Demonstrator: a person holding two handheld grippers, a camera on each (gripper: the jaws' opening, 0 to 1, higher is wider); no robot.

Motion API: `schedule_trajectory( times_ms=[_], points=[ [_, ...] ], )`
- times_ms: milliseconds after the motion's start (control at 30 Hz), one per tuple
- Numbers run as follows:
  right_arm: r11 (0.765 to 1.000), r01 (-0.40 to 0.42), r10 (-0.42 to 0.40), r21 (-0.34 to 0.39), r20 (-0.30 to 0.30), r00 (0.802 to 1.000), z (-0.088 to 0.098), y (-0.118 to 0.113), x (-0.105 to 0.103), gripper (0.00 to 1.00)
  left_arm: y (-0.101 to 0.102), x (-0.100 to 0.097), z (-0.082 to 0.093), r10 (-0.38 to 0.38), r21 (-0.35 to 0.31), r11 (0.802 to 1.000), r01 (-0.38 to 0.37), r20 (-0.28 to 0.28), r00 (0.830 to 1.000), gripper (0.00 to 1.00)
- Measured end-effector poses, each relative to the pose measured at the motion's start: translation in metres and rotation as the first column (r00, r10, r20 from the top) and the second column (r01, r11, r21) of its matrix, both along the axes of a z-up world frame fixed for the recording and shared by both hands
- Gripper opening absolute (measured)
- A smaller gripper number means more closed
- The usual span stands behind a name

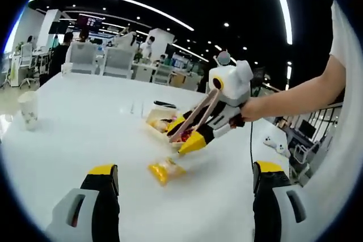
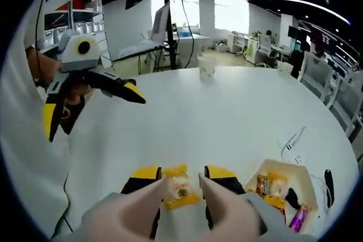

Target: Place the target food into the container with the food tongs after gripping and lifting it, then release it inside without dropping or visibly crushing the food.

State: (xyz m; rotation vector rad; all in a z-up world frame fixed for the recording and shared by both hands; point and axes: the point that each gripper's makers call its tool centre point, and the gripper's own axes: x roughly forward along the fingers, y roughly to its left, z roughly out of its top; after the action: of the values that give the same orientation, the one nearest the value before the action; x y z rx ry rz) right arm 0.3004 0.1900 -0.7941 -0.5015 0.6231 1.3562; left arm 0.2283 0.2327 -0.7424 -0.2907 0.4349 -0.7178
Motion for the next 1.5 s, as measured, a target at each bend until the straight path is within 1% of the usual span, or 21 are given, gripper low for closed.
schedule_trajectory(
  times_ms=[67, 100, 233, 367, 500, 533, 567, 633, 733, 767, 833, 900, 967, 1067, 1300, 1367, 1500],
  points=[
    [1.000, -0.013, 0.013, -0.006, -0.003, 1.000, -0.003, 0.002, -0.002, 0.30, 0.002, 0.002, 0.001, 0.007, 0.002, 1.000, -0.007, 0.008, 1.000, 0.99],
    [0.999, -0.031, 0.031, -0.028, 0.016, 0.999, -0.008, 0.001, -0.003, 0.30, 0.004, 0.003, 0.001, 0.011, 0.008, 1.000, -0.011, 0.012, 1.000, 0.99],
    [0.997, -0.047, 0.050, -0.067, 0.038, 0.998, -0.019, 0.002, -0.004, 0.30, 0.006, 0.001, -0.001, 0.016, 0.009, 1.000, -0.016, -0.002, 1.000, 0.99],
    [0.995, -0.063, 0.065, -0.072, 0.035, 0.997, -0.024, 0.005, -0.008, 0.30, 0.007, -0.002, -0.004, 0.011, 0.008, 1.000, -0.011, -0.019, 1.000, 0.99],
    [0.994, -0.064, 0.065, -0.083, 0.006, 0.998, -0.032, 0.007, -0.010, 0.30, 0.007, -0.003, -0.003, 0.007, 0.006, 1.000, -0.007, -0.021, 1.000, 0.99],
    [0.994, -0.053, 0.052, -0.096, -0.017, 0.999, -0.035, 0.007, -0.010, 0.30, 0.007, -0.002, -0.001, 0.008, 0.002, 1.000, -0.008, -0.020, 1.000, 0.99],
    [0.995, -0.044, 0.040, -0.093, -0.042, 0.998, -0.035, 0.010, -0.011, 0.30, 0.007, -0.002, -0.001, 0.008, 0.002, 1.000, -0.008, -0.018, 1.000, 0.99],
    [0.995, -0.046, 0.044, -0.092, -0.022, 0.999, -0.036, 0.013, -0.010, 0.30, 0.008, -0.001, 0.000, 0.010, -0.005, 1.000, -0.011, -0.025, 1.000, 0.99],
    [0.993, -0.057, 0.056, -0.101, -0.014, 0.998, -0.039, 0.016, -0.010, 0.30, 0.010, -0.001, 0.000, 0.013, -0.007, 1.000, -0.013, -0.023, 1.000, 0.99],
    [0.993, -0.059, 0.058, -0.099, -0.019, 0.998, -0.039, 0.017, -0.011, 0.30, 0.011, -0.001, 0.000, 0.013, -0.006, 1.000, -0.013, -0.023, 1.000, 0.99],
    [0.994, -0.058, 0.054, -0.091, -0.050, 0.997, -0.040, 0.019, -0.012, 0.30, 0.012, -0.002, -0.002, 0.011, -0.001, 1.000, -0.011, -0.026, 1.000, 0.99],
    [0.994, -0.057, 0.053, -0.096, -0.044, 0.998, -0.043, 0.019, -0.011, 0.30, 0.014, -0.002, -0.006, 0.014, -0.003, 1.000, -0.014, -0.041, 0.999, 0.99],
    [0.993, -0.057, 0.053, -0.108, -0.041, 0.998, -0.045, 0.017, -0.010, 0.30, 0.013, -0.003, -0.006, 0.014, -0.007, 1.000, -0.015, -0.053, 0.998, 0.99],
    [0.993, -0.054, 0.050, -0.100, -0.038, 0.998, -0.046, 0.016, -0.009, 0.30, 0.013, -0.002, -0.004, 0.013, -0.009, 1.000, -0.014, -0.038, 0.999, 0.99],
    [0.994, -0.048, 0.047, -0.093, -0.022, 0.999, -0.052, 0.015, -0.008, 0.30, 0.015, 0.000, -0.004, 0.023, -0.014, 1.000, -0.024, -0.038, 0.999, 0.99],
    [0.996, -0.044, 0.044, -0.078, -0.005, 0.999, -0.054, 0.014, -0.006, 0.29, 0.015, -0.001, -0.005, 0.021, -0.013, 1.000, -0.021, -0.043, 0.999, 0.99],
    [0.997, -0.003, 0.001, -0.071, -0.033, 0.999, -0.055, 0.016, -0.003, 0.29, 0.013, -0.004, -0.009, 0.015, -0.016, 1.000, -0.015, -0.052, 0.999, 0.99]
  ],
)
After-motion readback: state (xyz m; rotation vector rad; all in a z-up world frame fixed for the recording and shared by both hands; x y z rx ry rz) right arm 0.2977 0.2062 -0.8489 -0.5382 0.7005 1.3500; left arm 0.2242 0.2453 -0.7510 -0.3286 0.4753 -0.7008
